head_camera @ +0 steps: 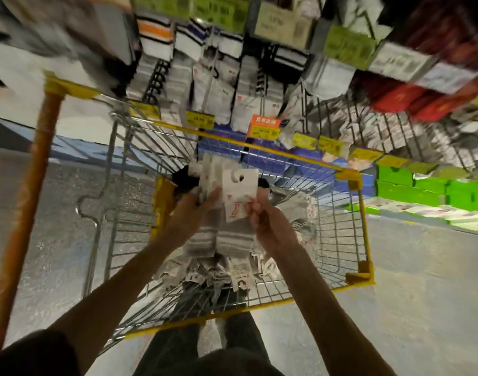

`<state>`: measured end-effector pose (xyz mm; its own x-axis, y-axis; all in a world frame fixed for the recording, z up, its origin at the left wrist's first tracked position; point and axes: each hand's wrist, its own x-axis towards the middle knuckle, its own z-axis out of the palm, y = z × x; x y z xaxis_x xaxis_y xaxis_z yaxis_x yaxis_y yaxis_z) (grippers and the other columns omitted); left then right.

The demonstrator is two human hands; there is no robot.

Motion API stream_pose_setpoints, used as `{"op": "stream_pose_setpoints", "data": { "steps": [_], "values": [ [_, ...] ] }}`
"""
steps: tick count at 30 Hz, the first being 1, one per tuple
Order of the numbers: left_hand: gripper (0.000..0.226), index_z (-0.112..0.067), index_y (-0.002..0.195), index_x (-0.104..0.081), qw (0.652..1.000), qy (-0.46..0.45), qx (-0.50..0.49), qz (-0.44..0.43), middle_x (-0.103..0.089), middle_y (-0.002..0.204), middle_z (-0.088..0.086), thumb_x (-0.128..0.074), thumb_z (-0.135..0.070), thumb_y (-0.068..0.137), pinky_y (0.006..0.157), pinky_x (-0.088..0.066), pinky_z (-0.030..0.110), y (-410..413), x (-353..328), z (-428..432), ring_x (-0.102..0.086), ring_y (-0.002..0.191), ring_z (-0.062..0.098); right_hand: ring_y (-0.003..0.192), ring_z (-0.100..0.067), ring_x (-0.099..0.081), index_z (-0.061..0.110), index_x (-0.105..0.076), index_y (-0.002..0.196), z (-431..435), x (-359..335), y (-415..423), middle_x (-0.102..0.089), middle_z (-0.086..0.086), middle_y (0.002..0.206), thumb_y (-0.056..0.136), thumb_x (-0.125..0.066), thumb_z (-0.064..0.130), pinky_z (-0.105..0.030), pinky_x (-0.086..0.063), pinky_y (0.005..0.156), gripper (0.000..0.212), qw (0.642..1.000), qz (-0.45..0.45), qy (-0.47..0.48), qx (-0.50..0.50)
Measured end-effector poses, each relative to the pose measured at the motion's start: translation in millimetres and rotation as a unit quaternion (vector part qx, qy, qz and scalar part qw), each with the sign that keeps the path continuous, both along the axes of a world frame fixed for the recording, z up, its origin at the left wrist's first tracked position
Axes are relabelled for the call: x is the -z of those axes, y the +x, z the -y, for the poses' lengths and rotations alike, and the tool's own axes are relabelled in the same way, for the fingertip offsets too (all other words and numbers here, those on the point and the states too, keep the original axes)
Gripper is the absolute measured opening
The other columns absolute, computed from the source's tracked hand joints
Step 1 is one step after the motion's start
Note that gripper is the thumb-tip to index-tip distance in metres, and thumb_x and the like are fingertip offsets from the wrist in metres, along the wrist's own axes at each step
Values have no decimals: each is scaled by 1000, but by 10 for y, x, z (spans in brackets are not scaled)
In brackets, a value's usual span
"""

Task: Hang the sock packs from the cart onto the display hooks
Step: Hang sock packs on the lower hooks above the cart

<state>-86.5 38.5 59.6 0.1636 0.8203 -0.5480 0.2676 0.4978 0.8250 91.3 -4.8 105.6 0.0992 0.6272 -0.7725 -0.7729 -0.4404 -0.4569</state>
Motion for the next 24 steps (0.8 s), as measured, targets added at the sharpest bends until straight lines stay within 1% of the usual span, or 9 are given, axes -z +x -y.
{"op": "stream_pose_setpoints", "data": {
  "steps": [2, 4, 6, 8, 10, 12, 17, 21, 24],
  "values": [
    [31, -2, 93, -65, 999, -5, 29, -12, -70, 85, 13, -55, -31, 97, 58, -52, 19, 123, -185, 44, -68, 79, 30, 49, -9, -54, 9, -70, 67, -73, -132, 20, -53, 1, 49, 93, -60, 21, -11, -41, 38, 31, 1000, 2, -5, -2],
    [28, 0, 96, -64, 999, -25, 20, 14, -69, 93, 22, -44, -18, 104, 52, -47, 14, 219, -364, 65, -67, 77, 26, 53, -11, -48, 10, -67, 75, -122, -248, 42, -49, 3, 49, 88, -64, 25, -13, -40, 36, 20, 1000, 7, 1, -14],
    [30, -7, 103, -62, 998, -36, 20, 49, -68, 98, 13, -38, -25, 106, 61, -51, 17, 319, -589, 87, -68, 78, 11, 50, -11, -49, 8, -63, 93, -164, -399, 42, -48, 2, 50, 88, -63, 24, -15, -43, 39, 17, 1000, 4, 14, -4],
    [38, -18, 106, -63, 994, -46, -6, 99, -69, 102, 0, -38, -47, 103, 82, -54, 31, 409, -731, 130, -67, 92, 13, 42, -12, -51, 6, -62, 103, -187, -519, 48, -51, 0, 50, 94, -58, 21, -19, -46, 41, 18, 1000, 13, 8, 26],
    [56, -20, 107, -69, 991, -31, 10, 132, -73, 108, 1, -53, -70, 87, 95, -53, 44, 455, -737, 137, -68, 102, 21, 44, -15, -57, 5, -66, 93, -195, -579, 57, -61, -3, 55, 90, -65, 24, -24, -50, 44, 19, 998, 50, -19, 42],
    [56, -22, 109, -73, 989, -15, 72, 128, -75, 107, 3, -72, -66, 74, 97, -53, 45, 466, -783, 153, -69, 104, 21, 53, -20, -65, 4, -68, 86, -197, -637, 84, -68, -7, 67, 78, -75, 27, -33, -57, 55, 25, 996, 71, -36, 44],
    [23, -16, 101, -73, 988, 18, 75, 136, -77, 94, -1, -78, -21, 80, 74, -56, 19, 438, -980, 3, -73, 91, 13, 52, -15, -63, 3, -67, 90, -255, -930, 207, -65, -5, 61, 87, -66, 17, -24, -51, 48, 15, 995, 91, 10, -40],
    [16, -25, 84, -73, 992, 25, 40, 118, -74, 73, -16, -83, -16, 76, 61, -54, 14, 396, -1131, -197, -72, 74, 2, 53, -15, -63, -4, -67, 93, -302, -1171, 230, -70, -14, 76, 89, -66, 8, -22, -50, 49, 12, 975, 170, 53, -133],
    [12, -22, 84, -74, 990, 33, 36, 134, -74, 71, -15, -80, -13, 79, 54, -49, 10, 343, -1272, -349, -70, 65, -2, 42, -6, -54, 5, -66, 83, -374, -1293, 236, -61, 2, 53, 85, -72, 6, -16, -42, 42, 7, 934, 295, 48, -194]
  ]
}}
